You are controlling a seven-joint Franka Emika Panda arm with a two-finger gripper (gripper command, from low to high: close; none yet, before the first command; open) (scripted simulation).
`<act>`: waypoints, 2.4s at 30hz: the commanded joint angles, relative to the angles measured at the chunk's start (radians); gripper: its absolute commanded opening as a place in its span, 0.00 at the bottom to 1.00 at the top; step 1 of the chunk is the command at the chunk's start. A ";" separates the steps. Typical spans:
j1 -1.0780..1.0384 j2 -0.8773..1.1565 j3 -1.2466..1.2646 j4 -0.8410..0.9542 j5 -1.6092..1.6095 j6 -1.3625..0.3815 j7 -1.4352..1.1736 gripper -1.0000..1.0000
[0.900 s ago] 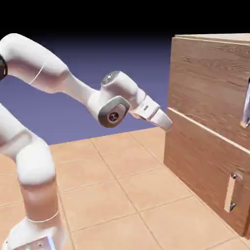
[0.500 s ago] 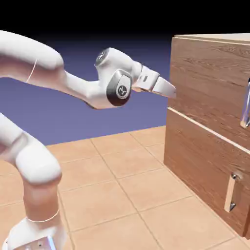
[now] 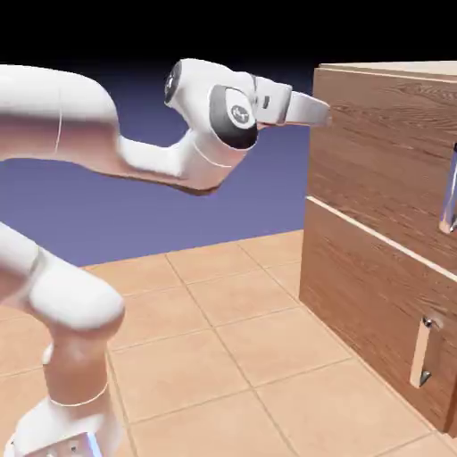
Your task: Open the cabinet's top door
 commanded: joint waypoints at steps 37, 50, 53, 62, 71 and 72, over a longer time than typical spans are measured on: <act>0.684 -0.258 -0.755 0.477 -1.602 0.018 1.073 0.50; 0.689 -0.186 -0.756 0.456 -1.606 -0.083 1.145 0.00; 0.580 -0.150 -0.693 0.359 -1.603 -0.137 1.196 0.00; 0.254 -0.078 -0.465 0.113 -1.534 -0.260 1.291 0.00; -0.072 -0.095 -0.189 -0.108 -1.373 -0.354 1.290 0.00; -0.109 -0.106 -0.155 -0.135 -1.346 -0.365 1.282 0.00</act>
